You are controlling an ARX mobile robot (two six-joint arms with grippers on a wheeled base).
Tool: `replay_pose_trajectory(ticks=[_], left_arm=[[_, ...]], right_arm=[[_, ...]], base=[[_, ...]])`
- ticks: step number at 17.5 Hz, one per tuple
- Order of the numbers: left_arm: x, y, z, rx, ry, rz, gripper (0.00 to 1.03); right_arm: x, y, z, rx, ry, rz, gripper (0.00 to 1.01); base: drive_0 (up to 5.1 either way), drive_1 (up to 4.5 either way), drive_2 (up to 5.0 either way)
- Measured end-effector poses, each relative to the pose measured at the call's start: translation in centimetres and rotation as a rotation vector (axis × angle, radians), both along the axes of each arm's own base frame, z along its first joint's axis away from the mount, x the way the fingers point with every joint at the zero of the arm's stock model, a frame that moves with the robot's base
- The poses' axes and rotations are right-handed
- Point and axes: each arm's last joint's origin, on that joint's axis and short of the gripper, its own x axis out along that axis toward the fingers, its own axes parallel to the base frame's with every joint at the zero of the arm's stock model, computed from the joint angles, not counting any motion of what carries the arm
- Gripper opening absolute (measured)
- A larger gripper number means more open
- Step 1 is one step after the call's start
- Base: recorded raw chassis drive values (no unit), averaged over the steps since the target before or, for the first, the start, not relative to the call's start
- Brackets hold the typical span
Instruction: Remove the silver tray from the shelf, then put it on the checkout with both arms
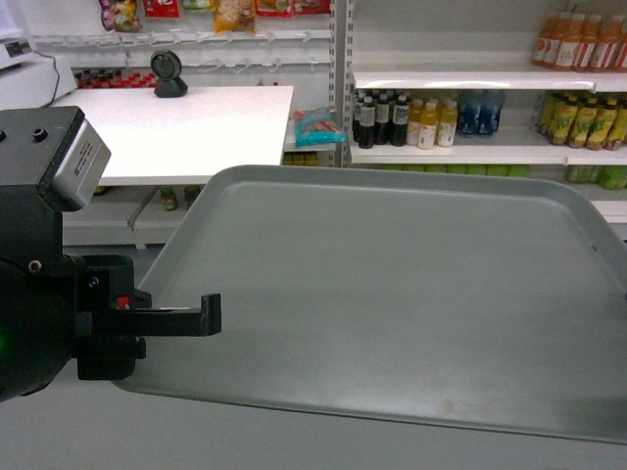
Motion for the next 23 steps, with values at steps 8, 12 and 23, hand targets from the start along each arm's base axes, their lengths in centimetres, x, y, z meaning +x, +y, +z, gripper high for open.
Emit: replay_pose_trajectory(ticks=[8, 12, 23], left_arm=[[0.01, 0.01, 0.01, 0.000, -0.001, 0.000, 0.03], [0.01, 0.01, 0.00, 0.000, 0.000, 0.000, 0.03], [0.00, 0.01, -0.01, 0.000, 0.001, 0.000, 0.03]], right_arm=[[0.00, 0.01, -0.01, 0.000, 0.000, 0.000, 0.03], [0.00, 0.01, -0.01, 0.000, 0.000, 0.000, 0.03], [0.01, 0.00, -0.08, 0.000, 0.004, 0.000, 0.03]], base=[[-5.1, 2.39, 2.4], [-5.1, 2.38, 2.4], [-5.0, 2.44, 2.4]])
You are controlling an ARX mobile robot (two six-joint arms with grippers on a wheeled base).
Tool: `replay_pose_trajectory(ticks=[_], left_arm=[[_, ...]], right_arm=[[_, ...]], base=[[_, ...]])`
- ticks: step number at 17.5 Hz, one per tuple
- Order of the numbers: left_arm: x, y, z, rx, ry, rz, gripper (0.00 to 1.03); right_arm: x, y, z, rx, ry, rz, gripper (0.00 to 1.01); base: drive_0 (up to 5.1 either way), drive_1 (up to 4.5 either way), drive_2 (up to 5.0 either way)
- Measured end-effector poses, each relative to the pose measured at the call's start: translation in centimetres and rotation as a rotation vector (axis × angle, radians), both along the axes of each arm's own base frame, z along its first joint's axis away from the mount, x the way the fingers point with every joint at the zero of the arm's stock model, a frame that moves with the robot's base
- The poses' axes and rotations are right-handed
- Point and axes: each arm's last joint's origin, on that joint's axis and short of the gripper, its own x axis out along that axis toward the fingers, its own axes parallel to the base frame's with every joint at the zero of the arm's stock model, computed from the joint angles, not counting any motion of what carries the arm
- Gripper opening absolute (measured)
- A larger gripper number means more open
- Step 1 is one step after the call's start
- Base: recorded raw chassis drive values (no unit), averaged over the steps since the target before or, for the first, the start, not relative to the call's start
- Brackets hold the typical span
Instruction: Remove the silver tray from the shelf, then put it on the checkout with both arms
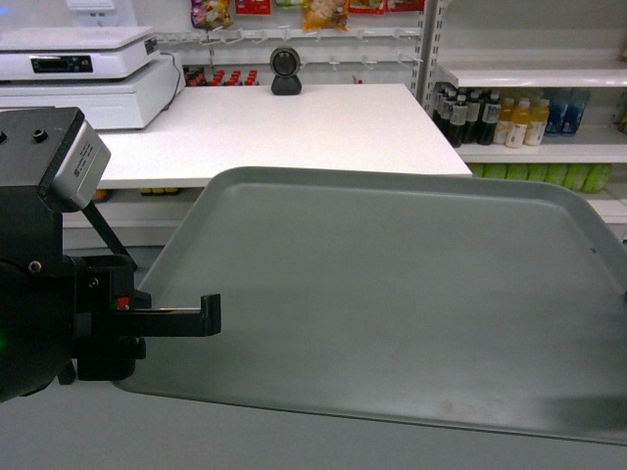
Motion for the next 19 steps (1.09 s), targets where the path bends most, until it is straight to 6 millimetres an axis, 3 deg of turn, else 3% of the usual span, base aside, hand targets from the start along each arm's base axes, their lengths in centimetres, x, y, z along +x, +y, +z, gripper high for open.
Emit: replay_pose_trajectory(ticks=[4, 9, 19], left_arm=[[0.00, 0.00, 0.02, 0.000, -0.001, 0.000, 0.03], [0.05, 0.13, 0.01, 0.003, -0.001, 0.003, 0.03], [0.02, 0.11, -0.02, 0.003, -0.001, 0.002, 0.03]], right_arm=[[0.00, 0.00, 0.01, 0.000, -0.001, 0.000, 0.03], [0.00, 0.17, 0.00, 0.002, 0.000, 0.004, 0.03], [0.00, 0.16, 0.03, 0.002, -0.004, 0.004, 0.03]], base=[[-5.0, 2.46, 2.5], [0.0, 0.00, 0.0], [-0.1, 4.22, -4.4]])
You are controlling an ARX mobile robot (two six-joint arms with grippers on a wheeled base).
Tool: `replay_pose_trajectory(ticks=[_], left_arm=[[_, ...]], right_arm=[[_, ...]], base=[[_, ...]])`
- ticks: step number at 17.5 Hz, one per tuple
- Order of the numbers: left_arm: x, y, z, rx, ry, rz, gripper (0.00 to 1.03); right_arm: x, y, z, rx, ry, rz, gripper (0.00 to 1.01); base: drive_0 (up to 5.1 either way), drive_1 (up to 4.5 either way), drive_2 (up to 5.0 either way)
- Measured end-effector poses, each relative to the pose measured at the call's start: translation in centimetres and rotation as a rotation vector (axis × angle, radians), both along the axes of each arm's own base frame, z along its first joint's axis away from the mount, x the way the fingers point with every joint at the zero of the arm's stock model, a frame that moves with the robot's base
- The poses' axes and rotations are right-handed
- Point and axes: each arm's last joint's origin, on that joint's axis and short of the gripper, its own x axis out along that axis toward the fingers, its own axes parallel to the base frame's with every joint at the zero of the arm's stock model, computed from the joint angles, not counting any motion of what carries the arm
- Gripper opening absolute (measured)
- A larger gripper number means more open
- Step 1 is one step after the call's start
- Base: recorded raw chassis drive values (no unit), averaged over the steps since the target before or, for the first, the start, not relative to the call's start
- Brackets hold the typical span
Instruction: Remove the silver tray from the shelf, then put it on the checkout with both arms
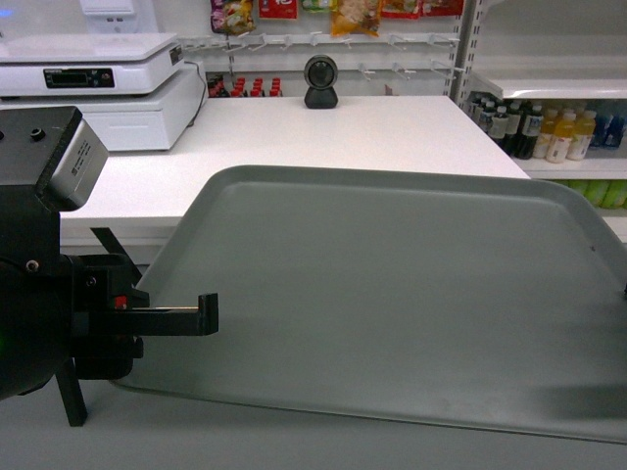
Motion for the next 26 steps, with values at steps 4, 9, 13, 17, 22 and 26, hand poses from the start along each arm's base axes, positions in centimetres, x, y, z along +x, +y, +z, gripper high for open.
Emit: replay_pose_trajectory(ticks=[4, 9, 13, 17, 22, 26], left_arm=[[0.00, 0.00, 0.00, 0.000, 0.000, 0.000, 0.03], [-0.01, 0.00, -0.01, 0.001, 0.001, -0.001, 0.03], [0.00, 0.00, -0.01, 0.002, 0.001, -0.002, 0.03], [0.00, 0.00, -0.01, 0.003, 0.001, -0.002, 0.03], [-0.02, -0.01, -0.01, 0.003, 0.001, -0.003, 0.03], [-0.01, -0.02, -0.01, 0.003, 0.000, -0.002, 0.03]], right_arm=[[0.00, -0.01, -0.01, 0.000, 0.002, -0.001, 0.03], [-0.02, -0.01, -0.04, 0.000, 0.004, -0.001, 0.03], [-0.01, -0.01, -0.04, 0.000, 0.003, -0.001, 0.03], [-0.01, -0.01, -0.04, 0.000, 0.004, -0.001, 0.03], [-0.02, -0.01, -0.06, 0.000, 0.005, -0.001, 0.03], [0.00, -0.01, -0.04, 0.000, 0.003, -0.001, 0.03]], base=[[0.1, 4.31, -4.2], [0.0, 4.24, -4.2], [0.0, 4.20, -4.3], [0.0, 4.23, -4.2], [0.0, 4.22, -4.2], [-0.1, 4.17, -4.3]])
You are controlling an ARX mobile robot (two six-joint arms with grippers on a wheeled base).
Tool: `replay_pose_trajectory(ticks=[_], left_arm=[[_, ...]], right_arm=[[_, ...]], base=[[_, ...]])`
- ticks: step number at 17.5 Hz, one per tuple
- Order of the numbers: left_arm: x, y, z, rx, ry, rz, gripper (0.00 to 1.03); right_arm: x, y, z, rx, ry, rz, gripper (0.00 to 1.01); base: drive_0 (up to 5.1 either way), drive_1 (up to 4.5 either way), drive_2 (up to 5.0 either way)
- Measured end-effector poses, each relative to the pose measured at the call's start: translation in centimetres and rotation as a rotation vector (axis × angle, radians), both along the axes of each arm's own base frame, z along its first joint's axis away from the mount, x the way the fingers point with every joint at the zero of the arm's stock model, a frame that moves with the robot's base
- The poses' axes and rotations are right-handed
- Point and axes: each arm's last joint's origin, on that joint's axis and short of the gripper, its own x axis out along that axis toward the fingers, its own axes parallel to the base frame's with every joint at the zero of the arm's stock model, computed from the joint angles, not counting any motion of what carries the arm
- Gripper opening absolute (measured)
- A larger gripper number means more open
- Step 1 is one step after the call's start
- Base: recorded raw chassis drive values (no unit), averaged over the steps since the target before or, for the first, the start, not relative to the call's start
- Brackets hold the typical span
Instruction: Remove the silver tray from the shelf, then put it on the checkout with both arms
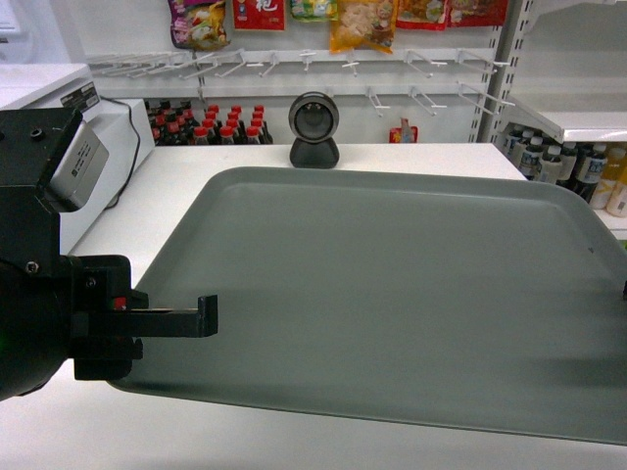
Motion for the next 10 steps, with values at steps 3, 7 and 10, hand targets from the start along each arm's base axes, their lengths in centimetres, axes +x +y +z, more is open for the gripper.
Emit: replay_pose_trajectory(ticks=[3, 7, 10], left_arm=[[0.0, 0.0, 0.0, -0.001, -0.001, -0.001, 0.03], [0.0, 0.0, 0.0, 0.001, 0.003, -0.001, 0.03], [0.5, -1.1, 0.8, 0.089, 0.118, 0.142, 0.03]], right_arm=[[0.0, 0.0, 0.0, 0.000, 0.000, 0.000, 0.03], [0.0, 0.0, 0.0, 0.000, 0.004, 0.000, 0.03], [0.3, 0.1, 0.3, 0.007, -0.035, 0.033, 0.03]], base=[[0.0, 4.19, -4.2], [0.1, 4.26, -4.1], [0.0, 1.42, -1.4]])
